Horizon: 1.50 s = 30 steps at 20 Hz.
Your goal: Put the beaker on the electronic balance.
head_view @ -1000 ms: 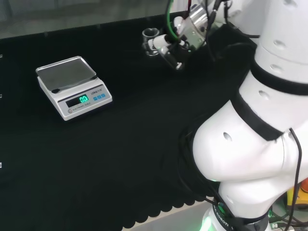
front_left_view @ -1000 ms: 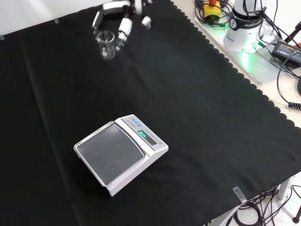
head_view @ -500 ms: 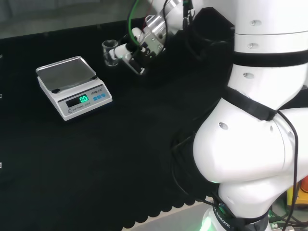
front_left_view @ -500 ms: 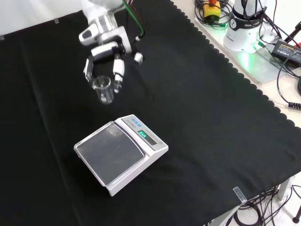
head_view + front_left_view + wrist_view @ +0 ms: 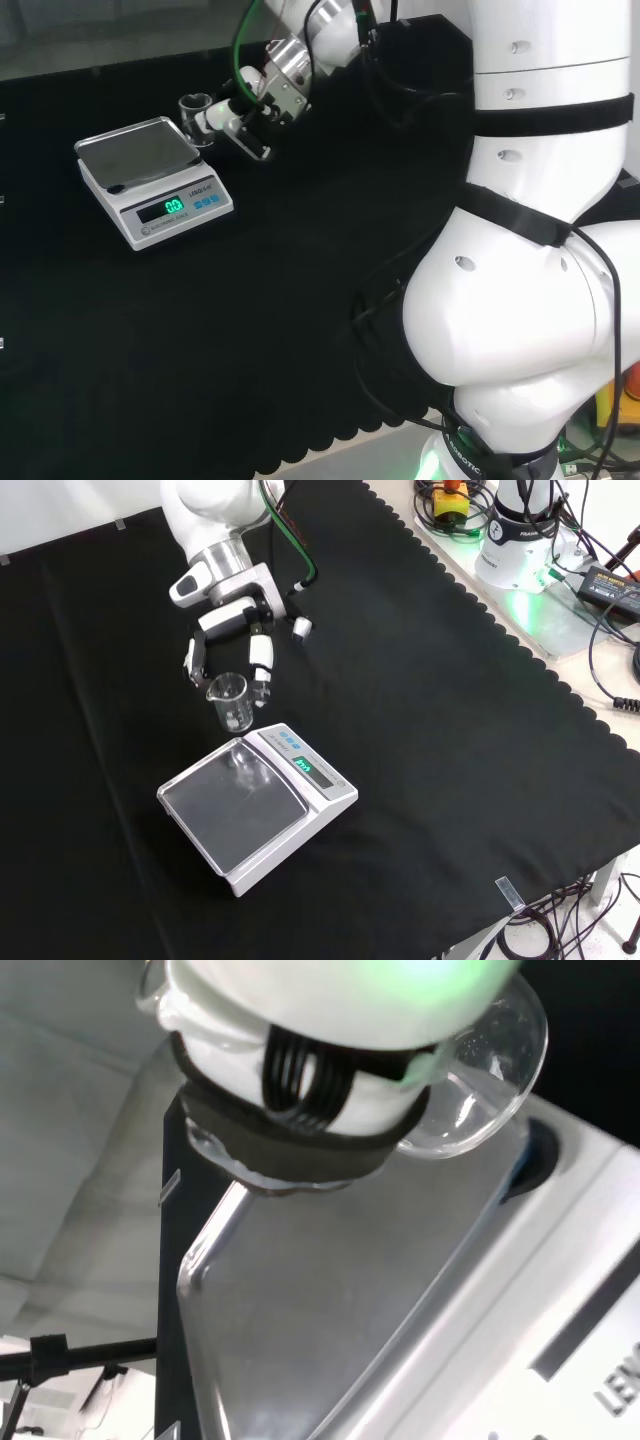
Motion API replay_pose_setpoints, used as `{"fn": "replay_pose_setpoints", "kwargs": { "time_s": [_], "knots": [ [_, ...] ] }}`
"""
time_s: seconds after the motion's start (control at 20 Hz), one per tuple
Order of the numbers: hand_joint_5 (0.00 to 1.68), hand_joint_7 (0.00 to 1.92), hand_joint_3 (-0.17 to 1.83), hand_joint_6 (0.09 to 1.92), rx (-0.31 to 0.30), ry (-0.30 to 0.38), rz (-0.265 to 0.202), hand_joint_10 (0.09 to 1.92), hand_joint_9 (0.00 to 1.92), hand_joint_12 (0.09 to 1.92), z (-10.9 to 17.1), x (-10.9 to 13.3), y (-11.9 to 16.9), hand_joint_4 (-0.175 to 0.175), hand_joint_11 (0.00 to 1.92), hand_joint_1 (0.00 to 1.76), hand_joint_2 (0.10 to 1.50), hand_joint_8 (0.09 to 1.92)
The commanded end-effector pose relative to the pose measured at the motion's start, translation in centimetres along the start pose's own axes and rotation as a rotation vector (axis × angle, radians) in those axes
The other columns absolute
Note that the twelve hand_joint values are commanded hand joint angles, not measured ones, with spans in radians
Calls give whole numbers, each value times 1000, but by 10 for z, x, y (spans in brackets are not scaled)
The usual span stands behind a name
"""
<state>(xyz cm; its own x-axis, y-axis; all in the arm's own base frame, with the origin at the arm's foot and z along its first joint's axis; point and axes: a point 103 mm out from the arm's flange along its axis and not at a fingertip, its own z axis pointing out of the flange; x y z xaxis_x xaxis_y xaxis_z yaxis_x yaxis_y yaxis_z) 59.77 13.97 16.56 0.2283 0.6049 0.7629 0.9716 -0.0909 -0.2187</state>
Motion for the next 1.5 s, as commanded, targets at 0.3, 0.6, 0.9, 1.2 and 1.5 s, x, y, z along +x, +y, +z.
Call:
{"fn": "replay_pose_setpoints", "kwargs": {
  "time_s": [0.3, 0.6, 0.9, 1.2, 1.5],
  "knots": [
    [1273, 1221, 893, 903, 38, -77, -5, 695, 921, 1357, 56, 40, 25, -48, 540, 1289, 553, 781],
    [1273, 1221, 894, 904, 72, -85, -16, 696, 921, 1358, 70, 46, 39, -48, 540, 1289, 553, 782],
    [1272, 1221, 895, 905, 84, -73, -9, 696, 921, 1358, 72, 41, 45, -47, 541, 1289, 552, 783],
    [1272, 1220, 895, 905, 102, -85, 2, 696, 921, 1358, 82, 43, 48, -46, 541, 1289, 552, 784],
    [1272, 1220, 896, 906, 102, -72, 13, 697, 921, 1359, 82, 34, 48, -46, 541, 1289, 552, 785]
  ]
}}
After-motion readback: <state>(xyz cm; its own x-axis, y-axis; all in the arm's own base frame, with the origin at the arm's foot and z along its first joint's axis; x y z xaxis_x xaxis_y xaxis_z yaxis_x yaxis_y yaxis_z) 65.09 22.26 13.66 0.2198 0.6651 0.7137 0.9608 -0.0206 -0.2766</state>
